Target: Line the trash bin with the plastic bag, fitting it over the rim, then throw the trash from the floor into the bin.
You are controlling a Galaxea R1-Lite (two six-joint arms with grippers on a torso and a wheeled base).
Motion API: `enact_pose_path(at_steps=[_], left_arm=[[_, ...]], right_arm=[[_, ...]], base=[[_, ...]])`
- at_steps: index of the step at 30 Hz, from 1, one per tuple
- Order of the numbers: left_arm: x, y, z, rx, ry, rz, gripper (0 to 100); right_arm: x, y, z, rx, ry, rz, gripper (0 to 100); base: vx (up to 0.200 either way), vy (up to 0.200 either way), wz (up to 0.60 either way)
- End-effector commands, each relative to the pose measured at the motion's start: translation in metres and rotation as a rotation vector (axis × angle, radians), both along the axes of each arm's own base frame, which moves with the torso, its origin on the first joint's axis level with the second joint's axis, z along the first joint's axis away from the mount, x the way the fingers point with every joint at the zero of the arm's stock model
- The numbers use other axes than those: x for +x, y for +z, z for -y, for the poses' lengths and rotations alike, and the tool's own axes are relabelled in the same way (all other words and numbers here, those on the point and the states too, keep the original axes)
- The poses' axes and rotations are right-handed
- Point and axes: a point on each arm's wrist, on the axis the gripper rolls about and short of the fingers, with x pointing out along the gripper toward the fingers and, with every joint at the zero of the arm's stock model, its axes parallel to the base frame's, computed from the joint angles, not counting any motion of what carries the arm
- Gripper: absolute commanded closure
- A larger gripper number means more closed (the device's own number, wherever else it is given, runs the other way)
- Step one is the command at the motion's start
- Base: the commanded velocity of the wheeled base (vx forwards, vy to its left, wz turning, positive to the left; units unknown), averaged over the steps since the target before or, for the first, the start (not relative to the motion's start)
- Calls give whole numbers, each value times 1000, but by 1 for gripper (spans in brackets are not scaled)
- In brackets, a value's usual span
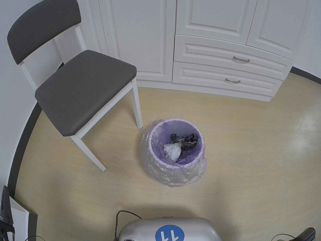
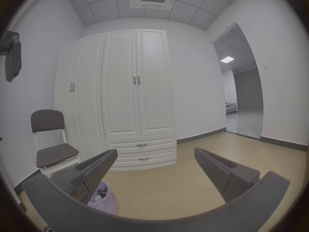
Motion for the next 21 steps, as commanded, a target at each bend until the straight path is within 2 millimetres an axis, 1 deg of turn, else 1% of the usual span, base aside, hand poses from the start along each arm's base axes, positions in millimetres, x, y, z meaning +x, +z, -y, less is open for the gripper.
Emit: enact_pose_path(at_steps=[1, 5, 7, 8, 13, 16, 19, 21], left_arm=[[5, -13, 0, 2, 16, -41, 0], [8, -21, -1, -12, 9, -61, 0], [6, -30, -1, -6, -17, -60, 0], [8, -36, -1, 0, -21, -80, 0], [12, -51, 0, 3, -46, -171, 0], [12, -53, 0, -11, -46, -191, 0], [12, -53, 0, -29, -52, -196, 0], [11, -53, 0, -29, -54, -199, 0]], right_arm=[[0, -3, 0, -18, 12, -2, 0], [4, -9, -2, -68, 64, -31, 0], [5, -11, -2, -74, 78, -38, 0], [5, -11, -2, -75, 81, -41, 0], [7, -16, -2, -76, 89, -59, 0], [10, -21, -3, -83, 102, -78, 0], [15, -31, -3, -99, 100, -120, 0], [15, -33, -3, -102, 97, -125, 0]], base=[[0, 0, 0], [0, 0, 0], [0, 0, 0], [0, 0, 0], [0, 0, 0], [0, 0, 0], [0, 0, 0], [0, 0, 0]])
